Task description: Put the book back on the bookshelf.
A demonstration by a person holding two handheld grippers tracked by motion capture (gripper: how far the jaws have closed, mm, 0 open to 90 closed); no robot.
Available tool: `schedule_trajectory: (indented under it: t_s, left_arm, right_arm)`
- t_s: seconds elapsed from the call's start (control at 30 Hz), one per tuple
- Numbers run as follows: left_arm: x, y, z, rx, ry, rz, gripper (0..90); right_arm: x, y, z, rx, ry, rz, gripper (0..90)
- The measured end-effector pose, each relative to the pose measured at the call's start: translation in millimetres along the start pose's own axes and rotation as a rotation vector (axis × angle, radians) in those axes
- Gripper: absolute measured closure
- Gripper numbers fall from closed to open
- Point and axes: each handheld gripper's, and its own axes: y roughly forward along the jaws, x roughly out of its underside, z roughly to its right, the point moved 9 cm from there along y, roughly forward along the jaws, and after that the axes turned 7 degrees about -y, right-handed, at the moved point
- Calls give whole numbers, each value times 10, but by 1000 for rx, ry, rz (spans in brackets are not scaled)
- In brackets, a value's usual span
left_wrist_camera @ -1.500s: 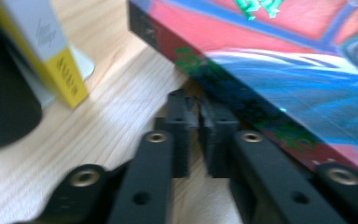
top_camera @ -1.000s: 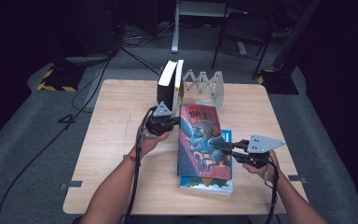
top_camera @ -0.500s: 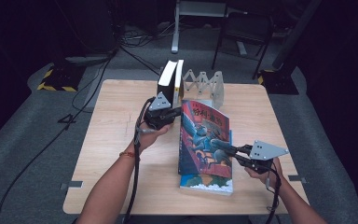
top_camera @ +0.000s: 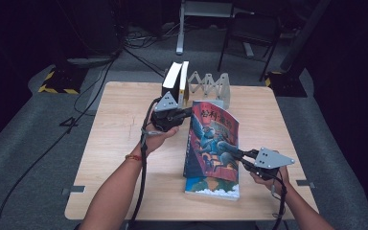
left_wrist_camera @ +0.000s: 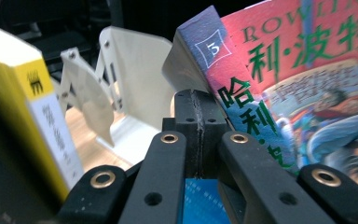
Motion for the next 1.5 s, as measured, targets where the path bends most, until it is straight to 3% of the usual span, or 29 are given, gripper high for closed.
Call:
schedule_trajectory:
  t_s: [0.13,0.2,0.27,0.33,0.5,0.6,0.73,0.77,0.8,0.87,0.93,1.1,1.13,1.2,1.3,1.37,1.5]
  left_arm:
    - [-109,-56,29,31,11,14,895]
    - [-102,-66,29,23,16,9,895]
    - [-34,-101,34,2,29,18,894]
    - [-15,-117,39,10,21,27,893]
    - [58,-185,72,11,7,45,889]
    - [61,-239,133,27,21,48,885]
    - [31,-302,235,56,37,59,817]
    - [37,-318,261,54,61,51,810]
    - [51,-326,276,44,82,37,736]
    - [94,-334,306,29,109,12,718]
    - [201,-350,346,-4,152,-37,658]
    - [385,-456,320,-26,151,-83,553]
    - [527,-519,314,-14,155,-129,532]
    - [604,-548,321,-8,159,-150,501]
    - [929,-613,409,36,153,-231,443]
    - [1120,-603,468,44,169,-292,384]
    - [1368,-480,563,43,149,-344,311]
  right_arm:
    - [-47,22,66,95,-109,-9,859]
    - [-52,22,70,113,-124,-7,860]
    - [-42,-22,-21,112,-131,33,863]
    - [-48,-51,-46,99,-122,44,864]
    - [-79,-118,-140,100,-151,55,865]
    - [-92,-144,-191,102,-165,59,866]
    - [-72,-206,-260,99,-160,66,866]
    - [-68,-220,-277,92,-152,69,866]
    - [-61,-247,-312,88,-163,68,867]
    - [-60,-254,-324,85,-161,70,867]
    - [-55,-280,-353,75,-167,69,867]
    - [-31,-311,-373,60,-146,70,868]
    - [-31,-315,-378,58,-148,68,868]
    - [-34,-319,-388,57,-145,69,867]
    - [-37,-327,-405,48,-145,67,867]
    - [-32,-332,-408,48,-141,66,867]
    - [-38,-338,-427,42,-143,65,866]
